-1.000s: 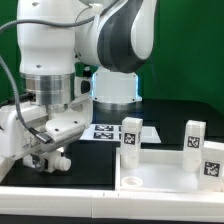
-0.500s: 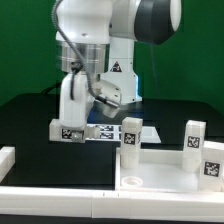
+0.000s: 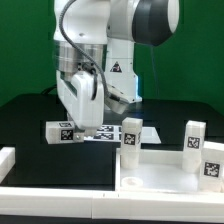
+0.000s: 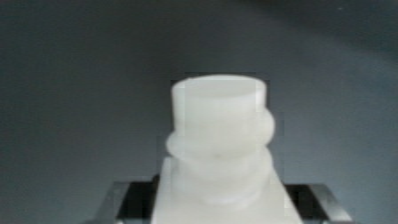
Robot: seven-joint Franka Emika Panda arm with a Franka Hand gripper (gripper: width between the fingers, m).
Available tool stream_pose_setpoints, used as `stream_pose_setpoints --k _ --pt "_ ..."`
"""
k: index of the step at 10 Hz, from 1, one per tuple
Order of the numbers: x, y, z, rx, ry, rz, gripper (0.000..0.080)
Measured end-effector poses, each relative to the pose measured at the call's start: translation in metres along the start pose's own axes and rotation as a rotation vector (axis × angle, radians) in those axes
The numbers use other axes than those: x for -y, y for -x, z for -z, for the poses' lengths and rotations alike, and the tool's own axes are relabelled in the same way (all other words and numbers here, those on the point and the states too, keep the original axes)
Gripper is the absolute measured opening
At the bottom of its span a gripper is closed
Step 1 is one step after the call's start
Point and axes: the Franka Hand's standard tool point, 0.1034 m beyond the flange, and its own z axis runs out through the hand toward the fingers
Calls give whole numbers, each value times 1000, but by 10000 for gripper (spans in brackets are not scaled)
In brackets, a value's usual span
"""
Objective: Assemble square table
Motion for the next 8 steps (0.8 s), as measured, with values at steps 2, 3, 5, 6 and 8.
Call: stream_pose_setpoints --k 2,3,5,6,8 --pt "-18 -5 -2 -154 -20 217 285" --pt "-18 0 -5 -118 -8 278 285" --pt "-18 -1 -5 -123 -1 387 285" --pt "-21 -2 -6 -124 7 490 285" --pt "-48 -2 -17 -122 26 609 285"
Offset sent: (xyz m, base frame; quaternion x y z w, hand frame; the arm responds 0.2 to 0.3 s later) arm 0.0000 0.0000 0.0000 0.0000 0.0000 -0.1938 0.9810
